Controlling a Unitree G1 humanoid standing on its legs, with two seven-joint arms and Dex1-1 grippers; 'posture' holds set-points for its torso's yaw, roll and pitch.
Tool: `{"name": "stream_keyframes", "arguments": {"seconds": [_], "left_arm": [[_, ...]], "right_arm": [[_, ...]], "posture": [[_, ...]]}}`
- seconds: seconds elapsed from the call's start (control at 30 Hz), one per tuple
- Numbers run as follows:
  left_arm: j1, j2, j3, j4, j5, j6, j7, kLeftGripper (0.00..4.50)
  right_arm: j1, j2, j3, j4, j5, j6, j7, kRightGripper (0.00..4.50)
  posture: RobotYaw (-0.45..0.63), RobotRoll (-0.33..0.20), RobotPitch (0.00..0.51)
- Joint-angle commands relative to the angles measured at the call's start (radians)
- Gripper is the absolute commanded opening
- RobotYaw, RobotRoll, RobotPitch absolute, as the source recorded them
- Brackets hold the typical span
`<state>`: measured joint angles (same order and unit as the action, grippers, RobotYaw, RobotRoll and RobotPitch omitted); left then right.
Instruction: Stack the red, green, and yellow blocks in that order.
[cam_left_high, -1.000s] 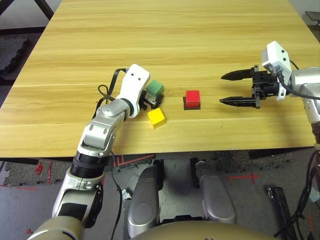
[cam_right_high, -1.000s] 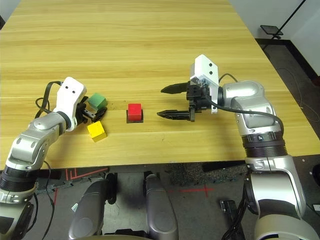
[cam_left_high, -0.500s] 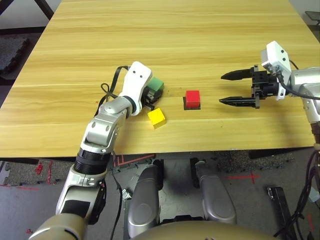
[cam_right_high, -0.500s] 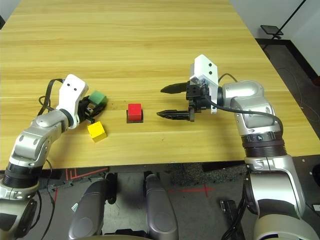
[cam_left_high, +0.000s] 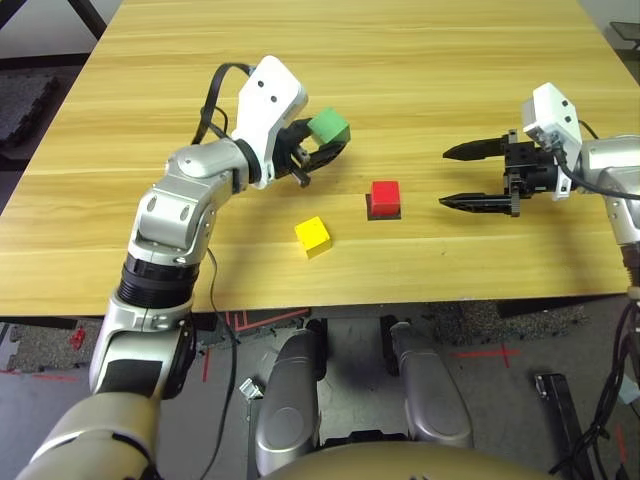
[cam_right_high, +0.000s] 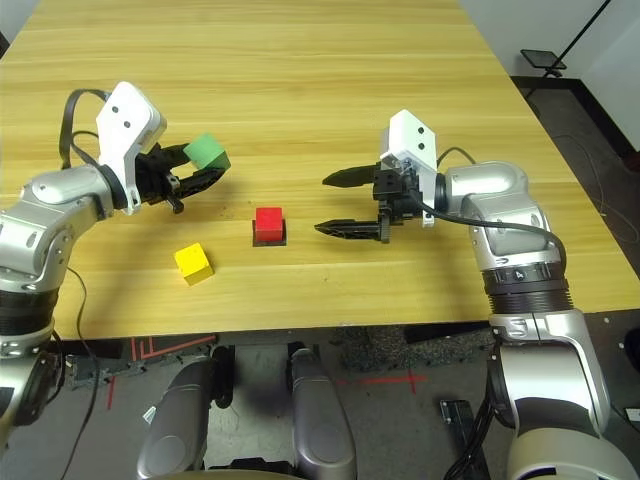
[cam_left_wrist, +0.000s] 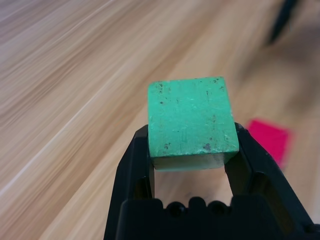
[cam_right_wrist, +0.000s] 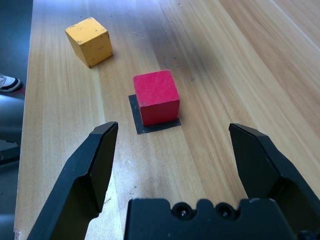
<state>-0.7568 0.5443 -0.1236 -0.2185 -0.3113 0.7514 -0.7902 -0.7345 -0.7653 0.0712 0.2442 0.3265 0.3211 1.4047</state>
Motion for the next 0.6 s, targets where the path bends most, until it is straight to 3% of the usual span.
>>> {"name": "stream_keyframes", "arguments": {"seconds": [0.03, 0.6], "left_arm": [[-0.016, 0.004, -0.07, -0.026, -0.031, -0.011, -0.092, 2.09], [-0.088, -0.078, -0.222, 0.192, 0.053, -0.201, -0.243, 2.09]], "right_arm": [[0.016, -0.036, -0.008, -0.018, 0.002, 0.006, 0.022, 4.5], [0.096, -0.148, -0.056, -0.173, 0.065, 0.102, 0.04, 4.5]], "posture": [[0.35, 0.105, 0.262], [0.26, 0.079, 0.251]]}}
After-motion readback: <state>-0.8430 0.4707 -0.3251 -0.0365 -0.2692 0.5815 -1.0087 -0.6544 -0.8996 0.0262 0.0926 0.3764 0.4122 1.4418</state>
